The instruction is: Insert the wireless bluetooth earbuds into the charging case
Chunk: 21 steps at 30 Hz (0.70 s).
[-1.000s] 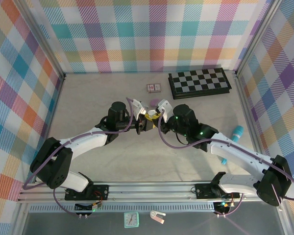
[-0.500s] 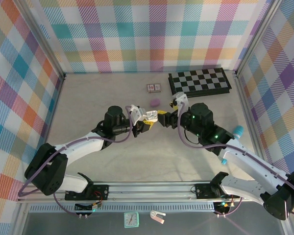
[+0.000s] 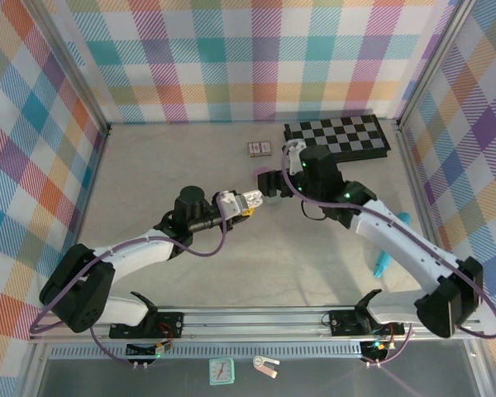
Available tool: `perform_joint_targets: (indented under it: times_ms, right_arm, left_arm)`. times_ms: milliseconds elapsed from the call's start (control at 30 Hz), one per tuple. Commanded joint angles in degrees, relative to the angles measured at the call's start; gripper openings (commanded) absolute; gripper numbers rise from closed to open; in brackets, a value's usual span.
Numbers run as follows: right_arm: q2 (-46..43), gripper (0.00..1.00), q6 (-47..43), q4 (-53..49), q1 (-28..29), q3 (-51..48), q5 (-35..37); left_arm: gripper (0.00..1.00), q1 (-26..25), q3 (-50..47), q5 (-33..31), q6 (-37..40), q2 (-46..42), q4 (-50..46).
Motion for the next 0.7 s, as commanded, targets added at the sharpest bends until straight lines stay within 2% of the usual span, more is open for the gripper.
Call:
perform_joint_targets:
  times_ms: [0,167,300,667]
  right_arm:
    - [3.65,0.89,0.43,-7.32,-0.15,4.38,-3.91]
    - [10.38,0.89,-3.26,-12.68,-0.14,10.3,-7.35]
    - [13.68,0.9,-4.64,-16.1,-0.16,13.7,-7.17]
    - [13.69,0.9,-6.73,-18.75,-0.14,12.95,-7.67]
  left_arm:
    - [0.06,-0.43,-0.33,-0.99,4.66,-2.45,-0.13]
    - [0.05,-0.43,-0.79,-1.04,3.85,-2.63,0.71]
    - [0.05,-0.44,-1.49,-1.52,3.22,-3.36,0.95]
    - [0.06,-0.44,-1.41,-2.46,0.51,-3.73,1.84]
